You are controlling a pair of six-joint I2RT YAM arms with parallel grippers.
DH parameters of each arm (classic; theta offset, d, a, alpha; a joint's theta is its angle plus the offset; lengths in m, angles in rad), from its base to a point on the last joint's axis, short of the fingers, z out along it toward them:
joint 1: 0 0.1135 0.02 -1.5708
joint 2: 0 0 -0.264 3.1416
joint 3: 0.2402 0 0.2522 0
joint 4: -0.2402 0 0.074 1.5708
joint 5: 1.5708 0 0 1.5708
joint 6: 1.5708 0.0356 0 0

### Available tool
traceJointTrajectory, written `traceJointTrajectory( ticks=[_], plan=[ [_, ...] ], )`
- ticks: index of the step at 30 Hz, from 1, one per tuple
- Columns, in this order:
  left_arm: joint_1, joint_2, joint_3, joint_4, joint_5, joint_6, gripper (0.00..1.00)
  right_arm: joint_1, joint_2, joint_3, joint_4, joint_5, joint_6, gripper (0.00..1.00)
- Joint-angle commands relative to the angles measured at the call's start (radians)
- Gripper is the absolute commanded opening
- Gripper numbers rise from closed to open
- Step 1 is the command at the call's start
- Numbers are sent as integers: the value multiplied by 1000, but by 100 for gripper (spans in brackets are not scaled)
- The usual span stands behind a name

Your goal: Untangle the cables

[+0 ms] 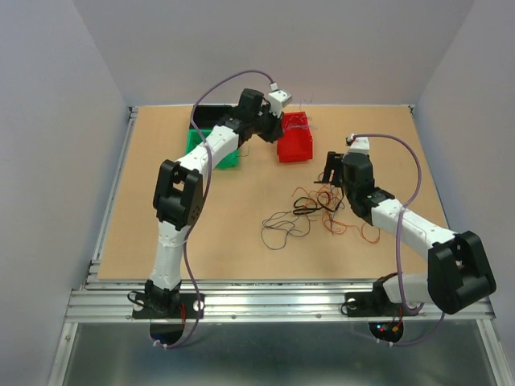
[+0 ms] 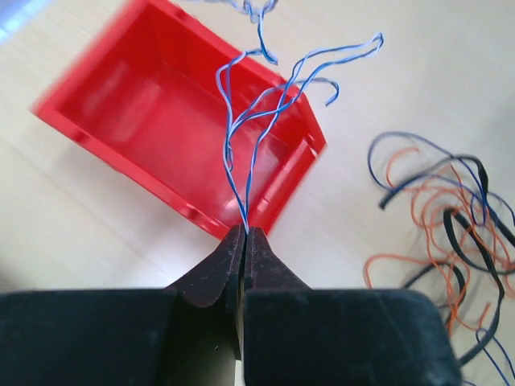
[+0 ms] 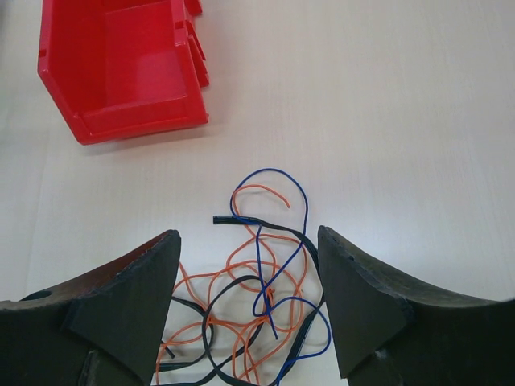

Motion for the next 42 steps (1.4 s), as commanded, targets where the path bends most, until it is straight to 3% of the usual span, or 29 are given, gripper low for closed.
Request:
traceJointTrajectory(
  ticks=[1,9,20,27,33,42],
  plan=[
    [21,75,206,-109,45,-32,0,-8,2,-16,66,-7,8,74],
    [17,94,232,-166,-52,30,0,-8,10,-16,68,6,13,73],
    [17,-72,-10,-212,-40,119,0,-45,134,54,193,-3,2,72],
    [17,-208,-223,-120,-117,152,0,-79,359,263,220,-161,-22,69],
    [19,-153,-162,-162,-103,156,0,-82,543,444,235,-187,-27,70],
    [19,-209,-219,-114,-127,165,0,-82,761,657,226,-179,-15,67]
  ],
)
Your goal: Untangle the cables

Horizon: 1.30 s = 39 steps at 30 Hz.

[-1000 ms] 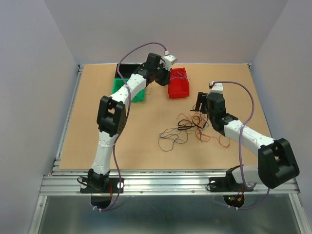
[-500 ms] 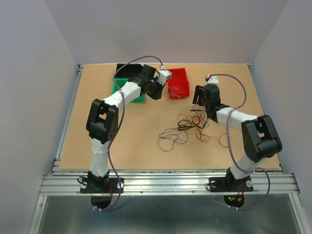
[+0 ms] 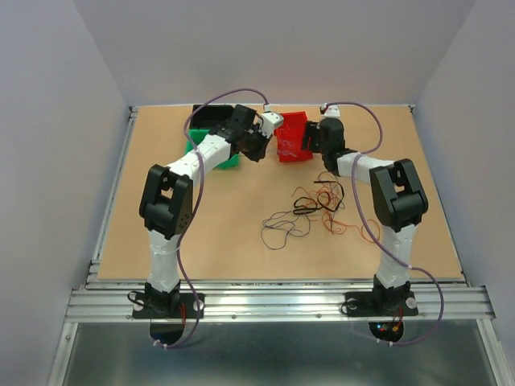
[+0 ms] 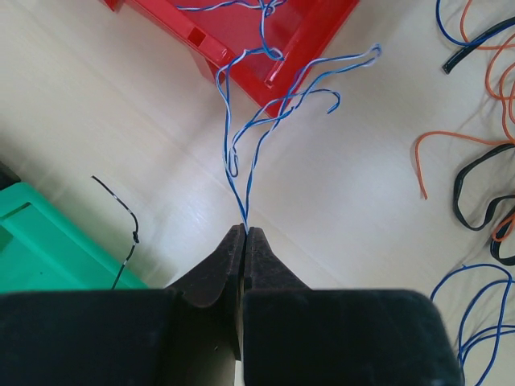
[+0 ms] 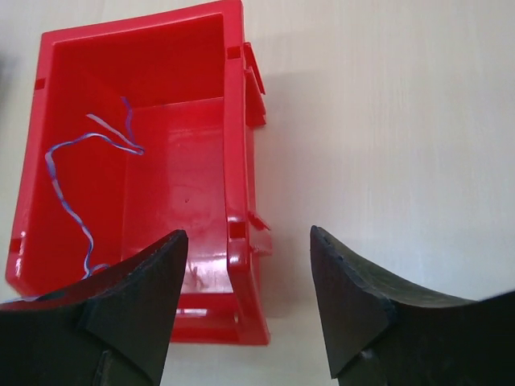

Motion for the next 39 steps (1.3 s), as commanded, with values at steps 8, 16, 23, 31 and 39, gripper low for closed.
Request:
traceJointTrajectory(
  ticks=[8,16,23,31,39],
  plan=[
    [0,-55,6,19,-2,24,0,-3,72,74,48,4,35,10],
    [3,-91,0,-7,-17,30,0,63,-57,-131,78,152,123,1],
    [0,-157,-56,-33,0,36,0,241,-147,-220,-24,377,152,11],
    [0,-274,-217,-9,-9,47,0,299,-213,-282,-67,333,173,50],
    [0,-360,-366,62,-57,31,0,296,-359,-322,-64,240,94,72]
  ],
)
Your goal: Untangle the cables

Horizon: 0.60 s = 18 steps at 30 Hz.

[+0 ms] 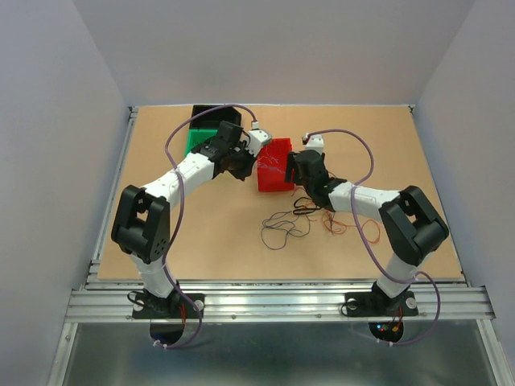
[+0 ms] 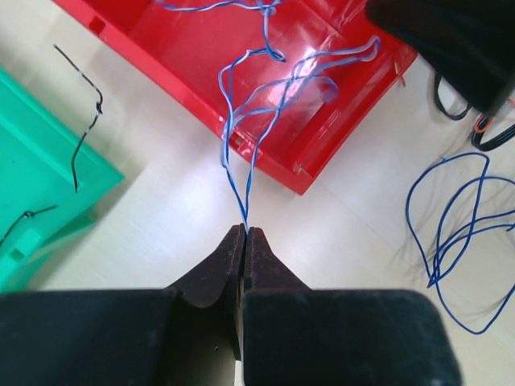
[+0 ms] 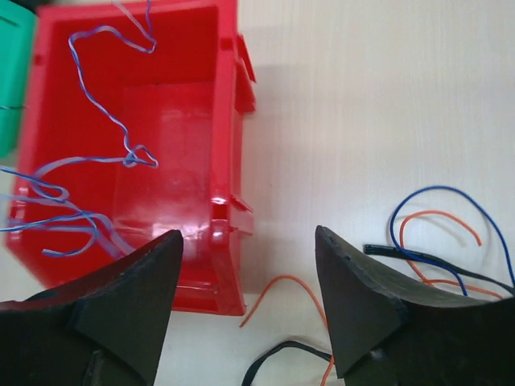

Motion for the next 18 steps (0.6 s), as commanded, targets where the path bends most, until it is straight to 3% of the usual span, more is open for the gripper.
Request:
traceJointTrajectory(
  ticks=[1,9,13,18],
  plan=[
    [1,-74,-37,60,-27,-3,0,-6,-95,1,29,-39,-66,73],
    [-17,-30,-23,39,-60,7,0,-122,-100,78,58,-233,-151,70],
    [-31,-5,-5,14,-73,10,0,-196,30,198,73,-400,-203,70],
    [-34,7,9,2,-93,7,0,-237,168,366,36,-499,-191,71]
  ],
)
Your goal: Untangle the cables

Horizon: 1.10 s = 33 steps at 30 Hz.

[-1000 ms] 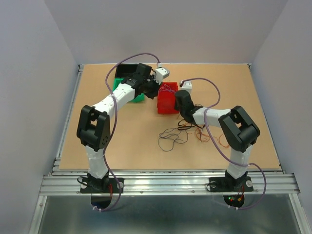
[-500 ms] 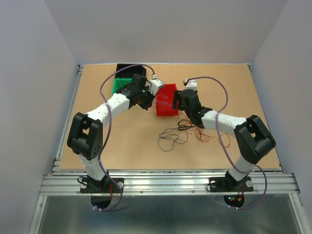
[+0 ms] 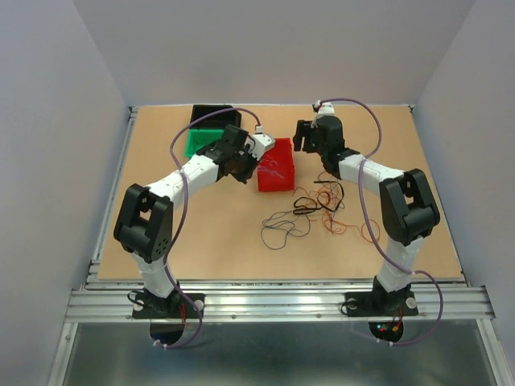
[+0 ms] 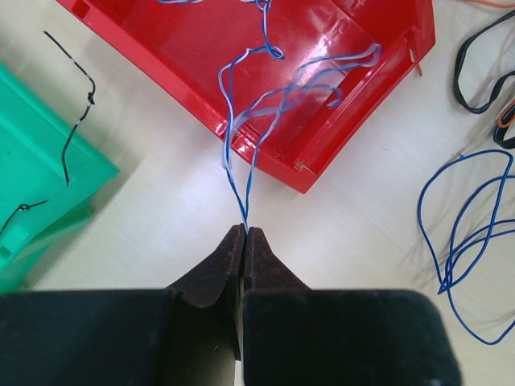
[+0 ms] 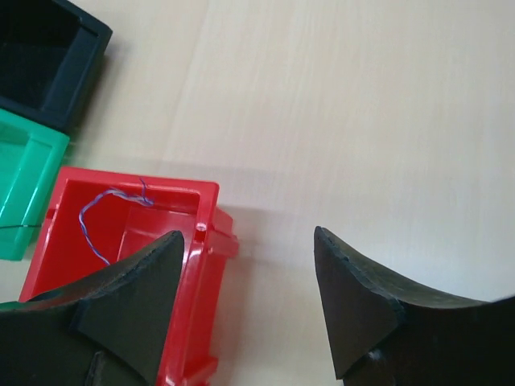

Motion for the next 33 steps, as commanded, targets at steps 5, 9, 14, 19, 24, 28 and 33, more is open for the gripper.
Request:
traceJointTrajectory(
  ticks=[5,9,14,19,24,28,33],
  plan=[
    [-19,22,69,-39,-36,-7,0,-22,161,235,12,-144,-7,69],
    [-28,31,93,-48,-53,-12,0,-22,236,304,13,-153,16,62],
    [-34,56,116,-57,-68,-12,0,-23,302,358,12,-194,34,59],
    [-40,122,193,-72,-101,-20,0,-22,308,361,9,-208,34,55],
    [-62,227,354,-121,-185,-24,0,-22,291,330,9,-210,33,54],
    [-86,313,458,-178,-269,-3,0,-22,291,315,6,-217,30,53],
    [-122,367,530,-217,-332,22,0,-22,286,286,1,-199,23,49]
  ],
)
